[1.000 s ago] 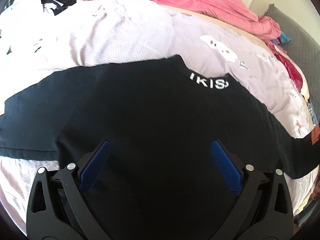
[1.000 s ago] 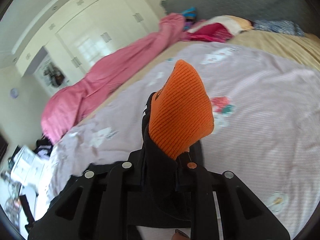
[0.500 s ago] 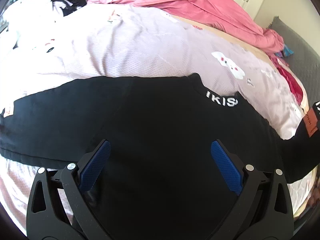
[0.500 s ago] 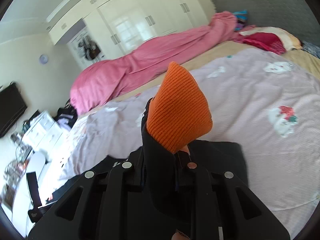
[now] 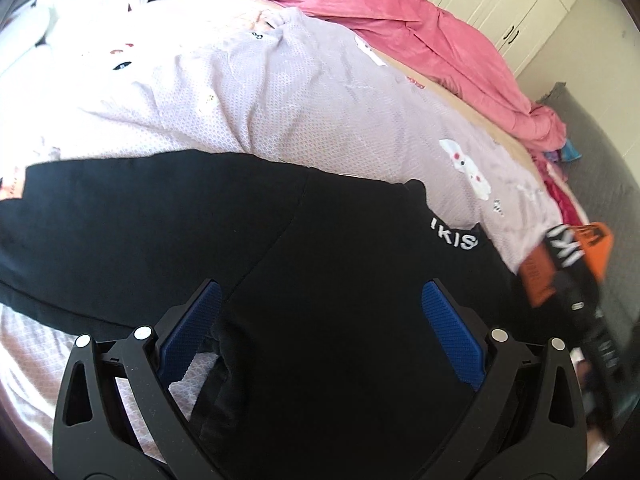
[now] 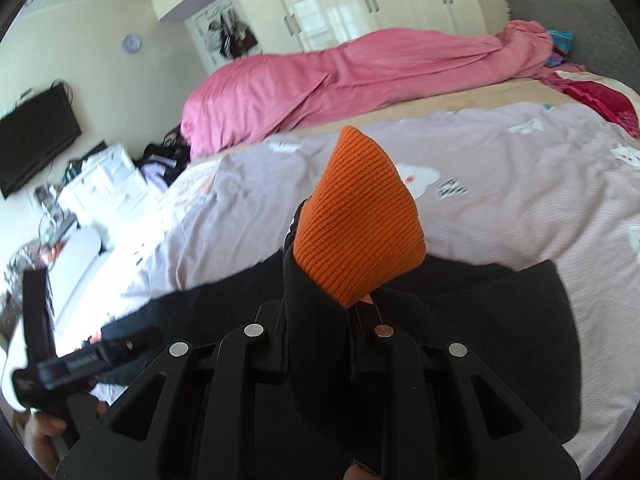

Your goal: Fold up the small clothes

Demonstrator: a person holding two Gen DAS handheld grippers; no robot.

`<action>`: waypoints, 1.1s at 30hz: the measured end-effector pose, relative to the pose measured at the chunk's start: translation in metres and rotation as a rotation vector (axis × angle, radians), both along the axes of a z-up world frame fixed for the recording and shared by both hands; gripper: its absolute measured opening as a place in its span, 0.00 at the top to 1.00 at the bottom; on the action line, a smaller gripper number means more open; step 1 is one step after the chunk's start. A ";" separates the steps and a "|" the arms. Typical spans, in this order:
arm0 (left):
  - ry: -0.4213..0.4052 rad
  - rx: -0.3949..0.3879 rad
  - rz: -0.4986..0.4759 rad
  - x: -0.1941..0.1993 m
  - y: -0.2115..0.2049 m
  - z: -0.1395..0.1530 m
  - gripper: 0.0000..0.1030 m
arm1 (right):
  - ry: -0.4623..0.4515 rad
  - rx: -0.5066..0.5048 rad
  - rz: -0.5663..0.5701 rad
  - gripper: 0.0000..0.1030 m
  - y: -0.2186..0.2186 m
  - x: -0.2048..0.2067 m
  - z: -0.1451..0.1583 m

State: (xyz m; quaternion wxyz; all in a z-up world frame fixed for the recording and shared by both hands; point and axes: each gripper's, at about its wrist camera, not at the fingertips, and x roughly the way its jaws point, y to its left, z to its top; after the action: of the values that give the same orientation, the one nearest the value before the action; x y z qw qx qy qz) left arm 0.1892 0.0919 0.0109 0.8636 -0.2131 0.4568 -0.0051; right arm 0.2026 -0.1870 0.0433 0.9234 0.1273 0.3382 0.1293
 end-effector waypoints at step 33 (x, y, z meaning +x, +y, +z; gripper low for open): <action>0.064 -0.338 -0.170 0.016 -0.040 -0.048 0.50 | 0.083 0.043 0.091 0.30 -0.027 -0.040 -0.007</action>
State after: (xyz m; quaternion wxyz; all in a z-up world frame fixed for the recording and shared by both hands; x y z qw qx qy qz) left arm 0.2048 0.0523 -0.0370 0.7972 -0.3156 0.4929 -0.1481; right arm 0.1627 -0.2139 0.0363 0.8989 0.1370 0.3786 0.1729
